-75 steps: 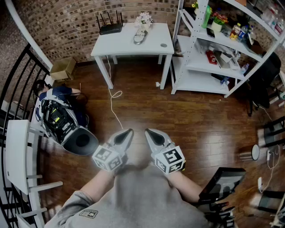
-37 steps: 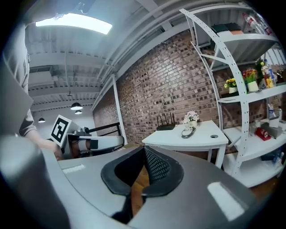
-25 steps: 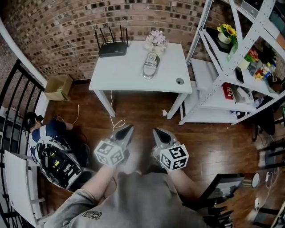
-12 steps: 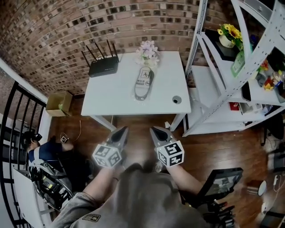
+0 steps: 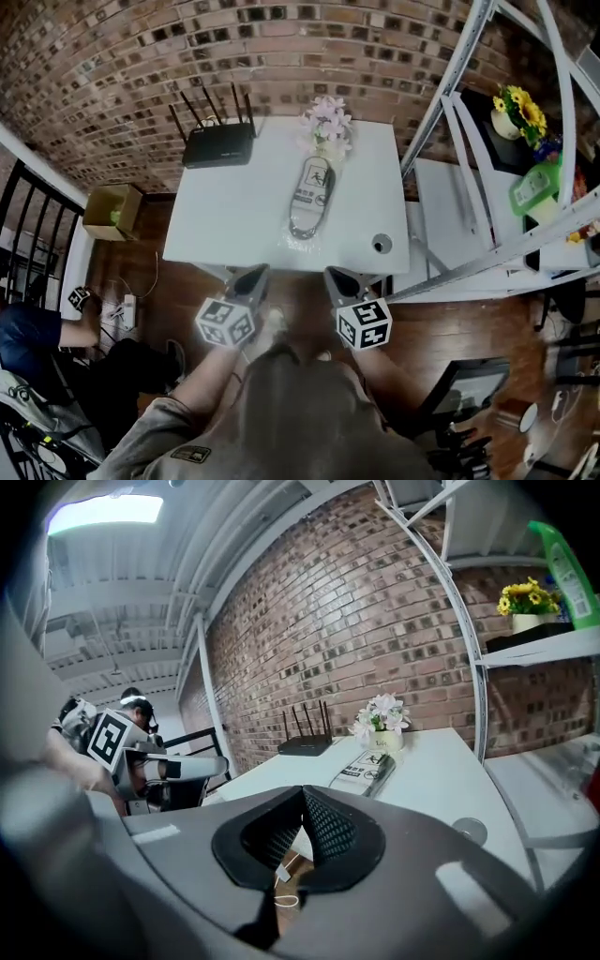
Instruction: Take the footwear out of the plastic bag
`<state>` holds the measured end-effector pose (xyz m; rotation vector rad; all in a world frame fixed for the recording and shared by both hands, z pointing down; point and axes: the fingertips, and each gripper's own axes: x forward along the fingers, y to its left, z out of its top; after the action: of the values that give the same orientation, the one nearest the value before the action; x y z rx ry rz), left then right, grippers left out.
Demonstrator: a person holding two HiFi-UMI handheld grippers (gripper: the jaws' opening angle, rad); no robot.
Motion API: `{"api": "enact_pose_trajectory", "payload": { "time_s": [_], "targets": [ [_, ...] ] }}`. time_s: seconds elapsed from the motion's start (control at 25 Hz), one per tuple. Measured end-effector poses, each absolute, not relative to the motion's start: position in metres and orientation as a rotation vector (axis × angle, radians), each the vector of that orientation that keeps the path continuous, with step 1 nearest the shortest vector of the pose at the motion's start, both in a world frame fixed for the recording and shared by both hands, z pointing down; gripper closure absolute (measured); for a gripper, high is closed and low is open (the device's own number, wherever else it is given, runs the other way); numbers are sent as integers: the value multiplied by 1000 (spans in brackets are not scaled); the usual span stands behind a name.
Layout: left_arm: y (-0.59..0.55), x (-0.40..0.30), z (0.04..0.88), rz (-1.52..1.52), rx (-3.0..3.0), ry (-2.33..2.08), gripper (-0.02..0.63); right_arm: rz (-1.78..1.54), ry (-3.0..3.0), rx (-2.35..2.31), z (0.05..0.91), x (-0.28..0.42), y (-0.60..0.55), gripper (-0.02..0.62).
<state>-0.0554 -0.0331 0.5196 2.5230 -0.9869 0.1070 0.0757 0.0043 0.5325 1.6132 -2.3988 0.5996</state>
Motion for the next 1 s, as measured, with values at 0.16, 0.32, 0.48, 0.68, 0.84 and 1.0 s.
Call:
{"api": "enact_pose_trajectory", "payload": {
  "time_s": [0.16,0.32,0.48,0.68,0.84,1.0],
  "targets": [
    [-84,-58,535,141,2510,-945,604,632,-2337,1637,544,79,-40,583],
    [-122,-56,549,196,2527,-879,604,684,-2275,1690,553,84,-80,583],
    [-145,-55,568,263,2528,-838,604,739,-2210,1719,568,91,-101,568],
    [-166,-51,587,340,2515,-852,604,801,-2177,1678,590,101,-121,529],
    [-171,-42,590,370,2506,-866,604,848,-2163,1622,608,110,-137,480],
    [-173,-37,591,389,2497,-875,604,925,-2124,1569,634,118,-155,446]
  ]
}}
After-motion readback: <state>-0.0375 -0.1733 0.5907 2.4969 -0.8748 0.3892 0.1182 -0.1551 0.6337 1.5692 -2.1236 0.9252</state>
